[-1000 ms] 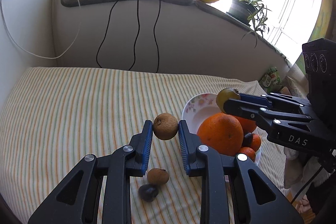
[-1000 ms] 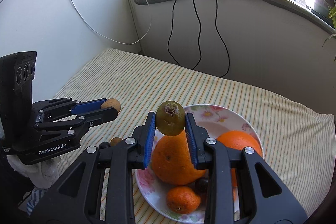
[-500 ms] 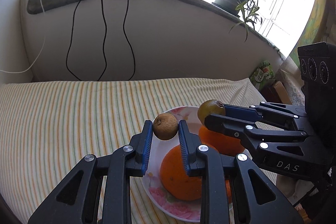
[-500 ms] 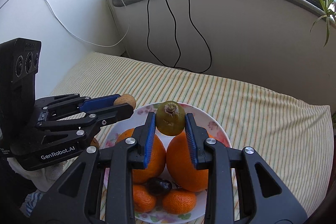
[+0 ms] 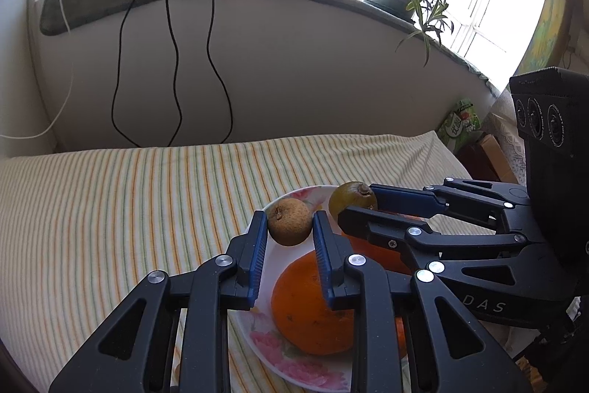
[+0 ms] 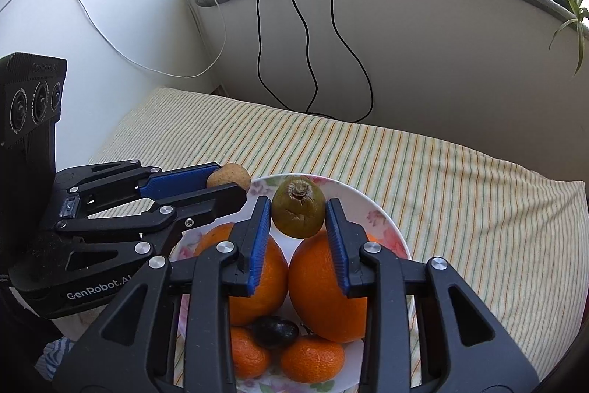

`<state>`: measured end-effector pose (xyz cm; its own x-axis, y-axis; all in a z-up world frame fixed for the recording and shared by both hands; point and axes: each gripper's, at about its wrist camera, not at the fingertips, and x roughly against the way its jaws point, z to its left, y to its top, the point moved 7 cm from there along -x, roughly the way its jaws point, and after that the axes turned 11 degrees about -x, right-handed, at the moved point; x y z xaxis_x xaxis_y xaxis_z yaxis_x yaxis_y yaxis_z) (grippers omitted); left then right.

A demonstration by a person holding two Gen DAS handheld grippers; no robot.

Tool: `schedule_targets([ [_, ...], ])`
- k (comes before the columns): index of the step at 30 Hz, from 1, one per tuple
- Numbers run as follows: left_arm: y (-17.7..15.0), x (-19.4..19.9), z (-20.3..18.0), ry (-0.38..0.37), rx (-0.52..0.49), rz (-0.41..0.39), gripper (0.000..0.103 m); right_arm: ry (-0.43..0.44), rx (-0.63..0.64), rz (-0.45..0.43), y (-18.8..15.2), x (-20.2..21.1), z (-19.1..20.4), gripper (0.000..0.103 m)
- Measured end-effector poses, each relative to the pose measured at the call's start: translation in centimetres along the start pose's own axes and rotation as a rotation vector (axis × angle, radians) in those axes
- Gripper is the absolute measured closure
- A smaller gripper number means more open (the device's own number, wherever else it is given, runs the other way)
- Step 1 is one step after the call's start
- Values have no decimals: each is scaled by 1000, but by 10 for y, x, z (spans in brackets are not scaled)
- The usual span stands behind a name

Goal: Organize fruits
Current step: 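Carry the kiwi and olive-green fruit onto the plate and open both grippers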

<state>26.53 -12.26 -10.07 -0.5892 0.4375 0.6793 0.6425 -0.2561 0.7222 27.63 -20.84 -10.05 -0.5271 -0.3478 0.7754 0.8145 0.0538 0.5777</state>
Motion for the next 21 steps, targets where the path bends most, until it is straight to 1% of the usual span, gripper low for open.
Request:
schedule_targets([
  [1,0,0,1,1,1,0,79,-2,-2,-4,1,1,-1,66],
  [3,0,1,1,3,1,1,79,-3,-7,-18,2,4,-1,57],
  [5,0,2,1,3,-1,0,79,0,-12,-29,4,7,-2,52],
  [10,0,5,-3,4,-11,-5,78,-4,-15,-42,6,14,-2,51],
  [12,0,7,-3,7,-15,-7,75,-7,-14,-47,5,17,-2,51],
  [16,1,11,-5,13,-20,-14,75,-18,-10,-53,2,21,-3,50],
  [19,1,14,-7,17,-22,-18,75,-19,-13,-57,1,25,-3,49],
  [21,2,16,-8,19,-24,-20,75,-19,-14,-61,0,27,-2,46],
])
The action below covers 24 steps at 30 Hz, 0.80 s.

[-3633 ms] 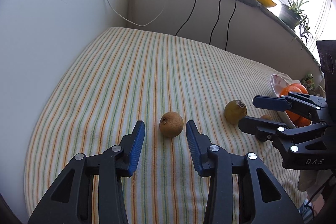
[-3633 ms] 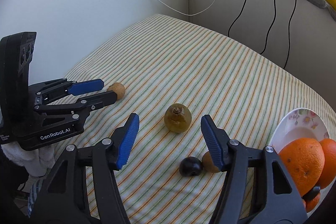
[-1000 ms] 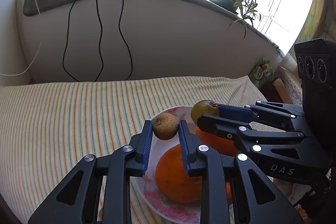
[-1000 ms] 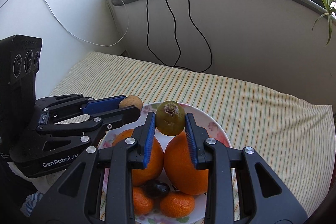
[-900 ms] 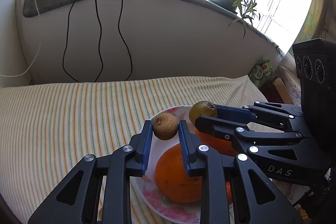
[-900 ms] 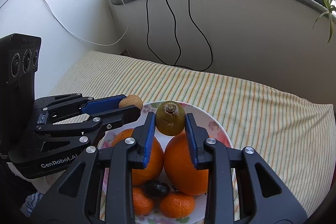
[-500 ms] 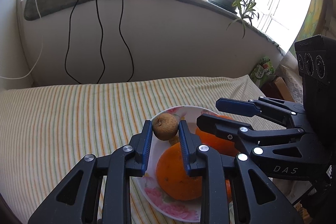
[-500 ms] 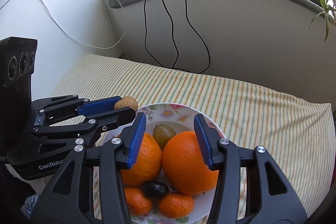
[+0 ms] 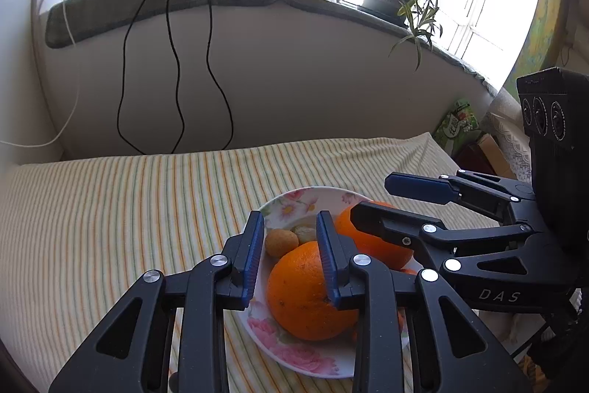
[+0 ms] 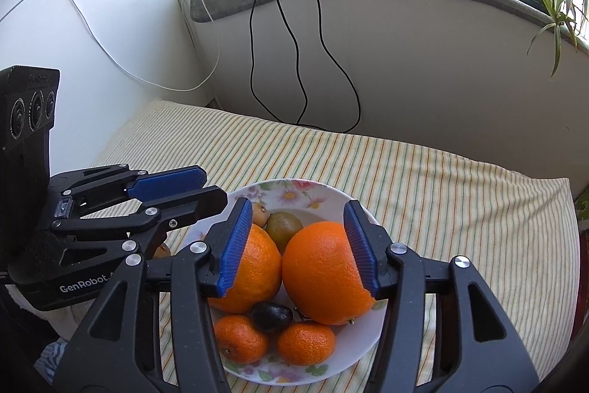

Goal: Organize fruits
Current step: 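Carry the kiwi and olive-green fruit onto the plate and open both grippers, then move the left gripper to the last dark plum while the right gripper approaches the small kiwi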

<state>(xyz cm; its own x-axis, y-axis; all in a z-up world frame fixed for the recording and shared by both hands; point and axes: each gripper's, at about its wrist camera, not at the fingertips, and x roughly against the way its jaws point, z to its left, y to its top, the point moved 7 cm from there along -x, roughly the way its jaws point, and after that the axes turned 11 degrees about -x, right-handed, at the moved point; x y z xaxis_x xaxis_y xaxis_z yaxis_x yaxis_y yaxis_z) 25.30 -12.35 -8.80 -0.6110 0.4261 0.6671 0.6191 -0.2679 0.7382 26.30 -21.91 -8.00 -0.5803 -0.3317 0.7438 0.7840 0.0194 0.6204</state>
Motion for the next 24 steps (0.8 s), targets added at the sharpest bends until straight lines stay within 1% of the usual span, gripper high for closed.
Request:
schedule_targets([
  [5,0,7,-3,10,-6,-9,75,-2,-1,-10,-1,6,1,45],
  [7,0,10,-4,19,-10,-13,75,-3,-2,-17,-1,9,1,41],
  [9,-1,14,-4,26,-15,-18,75,-6,-6,-31,-1,13,2,33],
  [11,-2,18,-5,36,-18,-26,70,-4,-9,-38,-2,17,3,32],
  [13,-3,25,-5,49,-24,-36,62,-2,-13,-42,-3,21,5,32],
  [15,-4,32,-5,61,-32,-49,57,1,-19,-48,-5,25,8,31],
  [18,-7,44,-3,83,-48,-66,49,9,-21,-62,-8,31,14,24],
  [19,-9,49,-3,89,-54,-70,46,10,-19,-67,-9,34,17,24],
  [24,-19,69,1,122,-73,-88,41,13,-7,-91,-17,44,27,19],
])
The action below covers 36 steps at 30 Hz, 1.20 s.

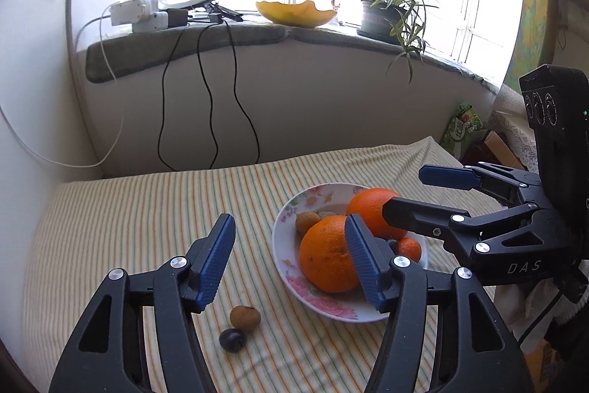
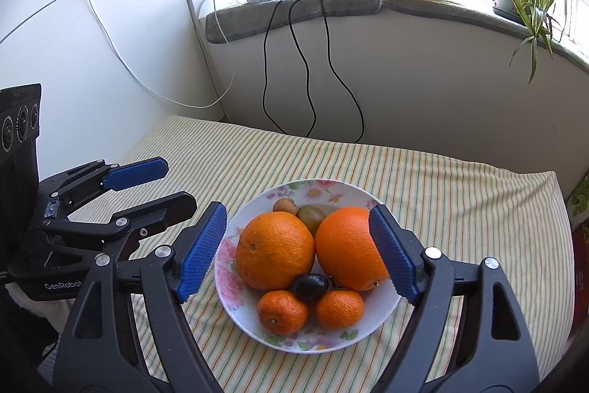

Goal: Organize fruits
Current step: 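Move the left gripper to the last dark plum while the right gripper approaches the small kiwi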

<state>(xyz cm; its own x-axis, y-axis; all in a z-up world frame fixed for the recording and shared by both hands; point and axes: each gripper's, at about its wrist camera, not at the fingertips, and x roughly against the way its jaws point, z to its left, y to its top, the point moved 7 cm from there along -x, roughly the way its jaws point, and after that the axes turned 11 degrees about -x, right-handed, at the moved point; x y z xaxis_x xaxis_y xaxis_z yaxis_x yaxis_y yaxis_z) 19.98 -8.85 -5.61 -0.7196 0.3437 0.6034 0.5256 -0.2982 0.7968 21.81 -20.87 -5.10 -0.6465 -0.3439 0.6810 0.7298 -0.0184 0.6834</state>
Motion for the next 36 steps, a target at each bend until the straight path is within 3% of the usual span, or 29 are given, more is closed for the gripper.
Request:
schedule_targets([
  [13,-32,39,24,69,3,-29,41,86,-1,-5,-32,8,44,19],
  [20,-81,48,53,85,68,23,42,142,-26,49,-50,-4,70,19],
  [26,-110,45,59,64,98,71,52,164,-53,123,-66,-26,87,19],
  [32,-114,33,38,-10,39,92,63,186,-173,202,-79,-45,89,27],
  [36,-115,21,26,-53,19,112,67,162,-229,229,-82,-59,91,44],
])
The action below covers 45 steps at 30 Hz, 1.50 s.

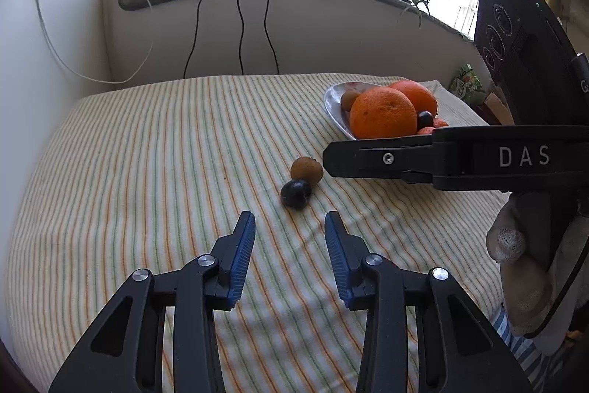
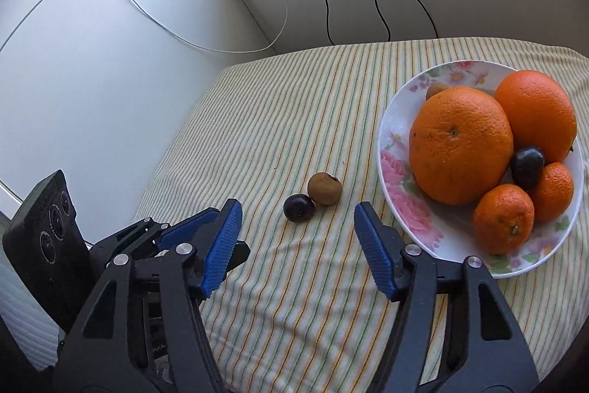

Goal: Organize fruits
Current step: 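Move the left gripper to the last dark plum while the right gripper approaches the small kiwi, then grasp the dark plum with the left gripper while the right gripper grasps the small kiwi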

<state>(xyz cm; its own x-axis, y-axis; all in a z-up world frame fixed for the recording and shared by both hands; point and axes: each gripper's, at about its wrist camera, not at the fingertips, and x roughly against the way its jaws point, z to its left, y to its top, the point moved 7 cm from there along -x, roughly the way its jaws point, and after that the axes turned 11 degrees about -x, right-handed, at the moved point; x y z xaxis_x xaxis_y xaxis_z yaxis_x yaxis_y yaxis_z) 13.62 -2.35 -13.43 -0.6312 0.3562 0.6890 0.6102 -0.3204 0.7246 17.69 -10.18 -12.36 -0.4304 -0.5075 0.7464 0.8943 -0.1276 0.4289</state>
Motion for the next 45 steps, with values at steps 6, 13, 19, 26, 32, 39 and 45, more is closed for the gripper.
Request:
schedule_targets([
  [6,4,-12,-2,-39,14,13,67,-43,-59,4,3,-19,-4,50],
  [13,10,-26,2,-49,24,27,67,-102,-63,-4,10,-38,-3,60],
  [19,12,-37,2,-60,32,39,67,-151,-36,9,10,-48,2,60],
  [26,8,-46,1,-66,32,62,77,-168,-24,6,13,-50,2,68],
  [32,6,-48,4,-76,52,66,85,-168,-10,6,13,-49,1,70],
  [39,4,-46,5,-73,55,60,86,-139,-48,8,16,-41,-6,78],
  [45,4,-38,6,-69,58,48,86,-135,-40,6,18,-40,-8,78],
])
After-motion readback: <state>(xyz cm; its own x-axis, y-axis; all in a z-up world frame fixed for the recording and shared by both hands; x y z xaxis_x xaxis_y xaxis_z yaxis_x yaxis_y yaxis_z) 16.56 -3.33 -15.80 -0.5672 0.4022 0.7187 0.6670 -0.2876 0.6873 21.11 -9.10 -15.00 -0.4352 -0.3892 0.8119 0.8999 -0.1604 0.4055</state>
